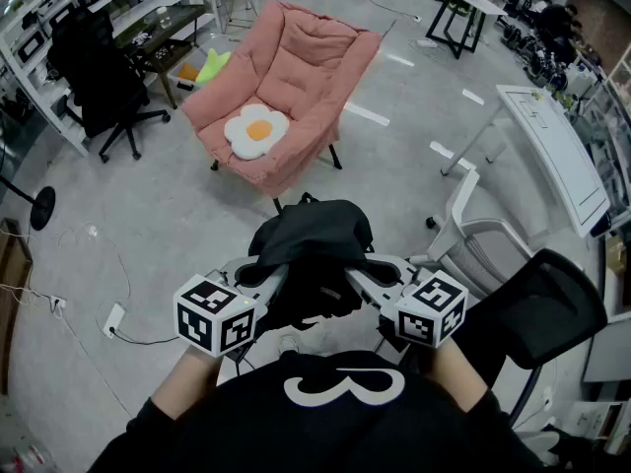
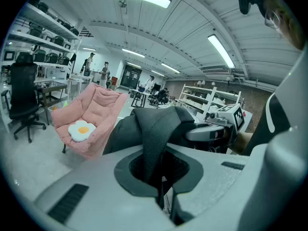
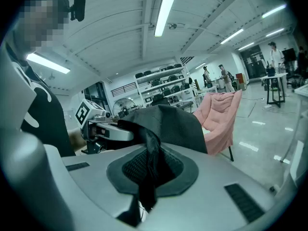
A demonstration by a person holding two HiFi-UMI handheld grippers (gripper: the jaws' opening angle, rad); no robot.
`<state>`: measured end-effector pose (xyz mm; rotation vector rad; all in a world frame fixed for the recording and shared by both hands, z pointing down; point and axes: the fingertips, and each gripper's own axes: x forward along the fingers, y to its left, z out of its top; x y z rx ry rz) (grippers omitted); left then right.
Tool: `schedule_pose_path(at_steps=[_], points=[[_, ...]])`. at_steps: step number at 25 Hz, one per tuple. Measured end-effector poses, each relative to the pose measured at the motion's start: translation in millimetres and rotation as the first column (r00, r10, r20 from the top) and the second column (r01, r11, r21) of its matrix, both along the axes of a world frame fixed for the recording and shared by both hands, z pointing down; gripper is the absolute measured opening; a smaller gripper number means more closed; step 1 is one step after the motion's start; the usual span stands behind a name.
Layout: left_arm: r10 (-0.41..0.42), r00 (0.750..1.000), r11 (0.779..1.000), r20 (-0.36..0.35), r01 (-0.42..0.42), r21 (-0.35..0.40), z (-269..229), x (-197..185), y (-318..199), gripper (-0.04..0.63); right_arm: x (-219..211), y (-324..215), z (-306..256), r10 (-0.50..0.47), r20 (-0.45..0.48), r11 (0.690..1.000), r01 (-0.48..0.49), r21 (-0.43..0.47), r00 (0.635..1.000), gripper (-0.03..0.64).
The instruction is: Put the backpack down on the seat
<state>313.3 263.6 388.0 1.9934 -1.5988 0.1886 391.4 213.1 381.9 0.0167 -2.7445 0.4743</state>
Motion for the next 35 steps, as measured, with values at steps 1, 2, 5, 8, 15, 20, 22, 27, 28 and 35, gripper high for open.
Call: schedule_pose_path(at_steps=[1,2,5,8,15,20,22,27,28,35], points=[[0.002,1.0,1.0,0.002,-0.002,0.0,0.0,-3.9,1.4,0.012,-3.7,1.4,0.5,0.004,-0.001,1.0,-0.004,-0.003,1.0,0.031],[0.004,1.0,1.0,0.004,-0.004,0.0,0.0,-7.9,2.9,0.012,-7.5,2.9,1.2,0.006,-0.002,1.0,-0.006,-0.006,1.0,0.031],[0.009,1.0,1.0,0.009,-0.009,0.004,0.4,-20.4,6.7,0.012,-18.9,6.9,3.3,0.005,-0.009,1.0,-0.005,-0.007,1.0,0.031],[0.01,1.0,1.0,0.003,-0.01,0.014,-0.2,-34.9,9.7,0.012,-33.9,9.7,2.1,0.01,-0.01,1.0,-0.01,0.0,1.0,0.031],[0.002,1.0,1.0,0.002,-0.002,0.015,7.8,-74.1,27.8,0.012,-75.2,24.1,9.8,0.011,-0.017,1.0,-0.011,-0.017,1.0,0.031],[-0.031,0.999,0.999,0.013,0.031,0.014,14.0,-100.8,43.1,0.012,-103.1,38.2,15.6,-0.01,-0.002,1.0,0.01,-0.028,1.0,0.031],[-0.049,0.999,0.999,0.02,0.048,0.015,13.2,-111.7,46.7,0.012,-114.6,40.7,15.7,-0.024,0.004,0.999,0.024,-0.031,1.0,0.031],[-0.091,0.996,0.996,0.021,0.09,0.011,9.2,-142.9,53.5,0.012,-148.2,44.4,12.2,-0.065,0.011,0.997,0.065,-0.043,0.998,0.031],[-0.099,0.995,0.995,0.018,0.099,0.01,10.1,-149.2,53.0,0.012,-155.1,43.2,13.1,-0.072,0.01,0.996,0.073,-0.044,0.997,0.031],[-0.159,0.987,0.987,-0.002,0.159,-0.032,30.5,-199.9,25.2,0.012,-210.8,9.2,32.8,-0.119,0.003,0.989,0.119,-0.089,0.993,0.031]])
